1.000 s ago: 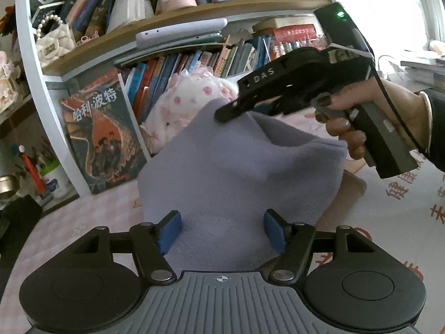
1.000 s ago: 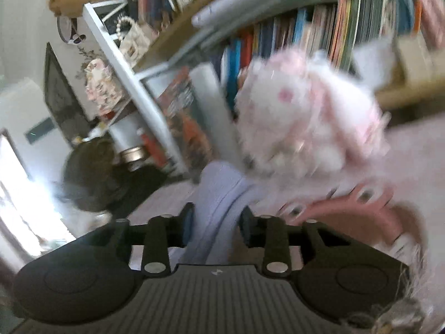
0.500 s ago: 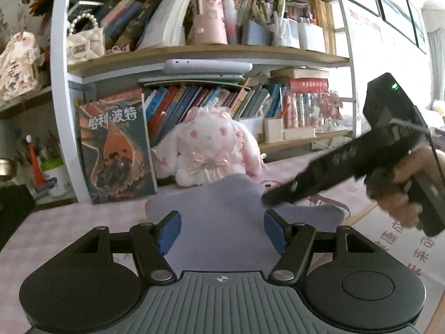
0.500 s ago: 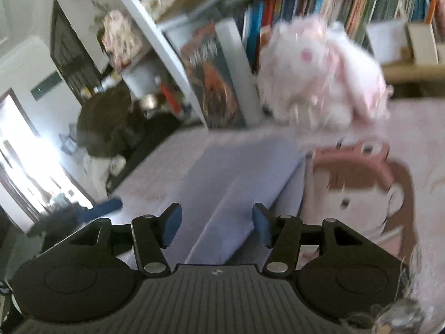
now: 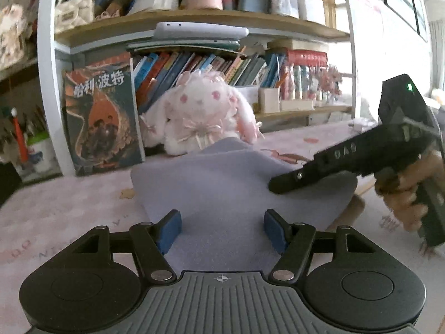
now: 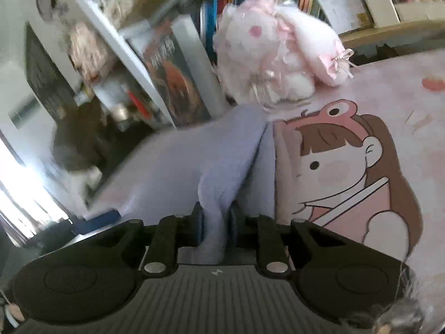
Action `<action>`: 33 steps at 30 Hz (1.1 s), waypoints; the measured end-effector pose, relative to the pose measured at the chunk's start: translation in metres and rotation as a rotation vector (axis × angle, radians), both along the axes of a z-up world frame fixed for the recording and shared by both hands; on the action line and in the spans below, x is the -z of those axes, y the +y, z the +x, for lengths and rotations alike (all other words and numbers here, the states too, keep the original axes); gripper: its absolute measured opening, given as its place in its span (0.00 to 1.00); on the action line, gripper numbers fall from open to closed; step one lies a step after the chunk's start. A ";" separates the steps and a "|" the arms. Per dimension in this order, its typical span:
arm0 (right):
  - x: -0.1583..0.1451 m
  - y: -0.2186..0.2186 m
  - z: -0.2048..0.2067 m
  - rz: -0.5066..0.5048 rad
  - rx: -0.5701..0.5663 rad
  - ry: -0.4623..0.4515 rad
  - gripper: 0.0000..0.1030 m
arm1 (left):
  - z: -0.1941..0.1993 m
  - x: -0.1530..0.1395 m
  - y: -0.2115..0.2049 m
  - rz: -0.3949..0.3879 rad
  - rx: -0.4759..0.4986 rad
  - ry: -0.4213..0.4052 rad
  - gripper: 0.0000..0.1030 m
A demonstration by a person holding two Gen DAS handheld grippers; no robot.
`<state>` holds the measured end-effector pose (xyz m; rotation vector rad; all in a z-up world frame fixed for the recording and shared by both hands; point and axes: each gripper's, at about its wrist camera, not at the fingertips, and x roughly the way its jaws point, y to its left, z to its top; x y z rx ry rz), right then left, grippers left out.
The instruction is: Fold clothes
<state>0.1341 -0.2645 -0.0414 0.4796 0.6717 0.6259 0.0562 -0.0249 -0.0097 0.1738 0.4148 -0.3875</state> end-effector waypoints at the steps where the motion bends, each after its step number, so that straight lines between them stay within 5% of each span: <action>1: 0.000 -0.002 0.002 0.018 -0.002 0.017 0.17 | 0.000 0.001 -0.001 0.012 -0.004 -0.004 0.65; 7: -0.008 -0.012 0.010 0.127 0.016 0.082 0.36 | 0.001 0.001 0.005 -0.019 -0.010 0.002 0.65; 10: -0.008 -0.009 0.011 0.108 0.020 0.100 0.18 | 0.002 0.000 0.005 -0.015 -0.008 0.004 0.65; 15: -0.028 -0.013 -0.012 0.132 0.015 0.018 0.16 | 0.002 -0.001 0.009 -0.020 0.002 0.010 0.67; 19: -0.014 -0.003 -0.015 -0.036 0.055 0.006 0.16 | 0.002 -0.001 0.006 -0.004 0.007 0.010 0.67; 23: -0.011 -0.006 -0.020 -0.035 0.071 -0.024 0.16 | -0.001 -0.002 0.007 0.006 0.002 0.011 0.67; 28: -0.021 -0.011 -0.031 -0.072 0.102 -0.058 0.19 | -0.005 -0.014 0.038 -0.163 -0.108 0.018 0.72; 30: -0.025 -0.012 -0.035 -0.087 0.114 -0.071 0.27 | -0.004 -0.018 0.054 -0.263 -0.178 0.019 0.76; 33: -0.031 -0.015 -0.041 -0.109 0.133 -0.092 0.59 | 0.009 -0.014 0.077 -0.406 -0.223 0.102 0.77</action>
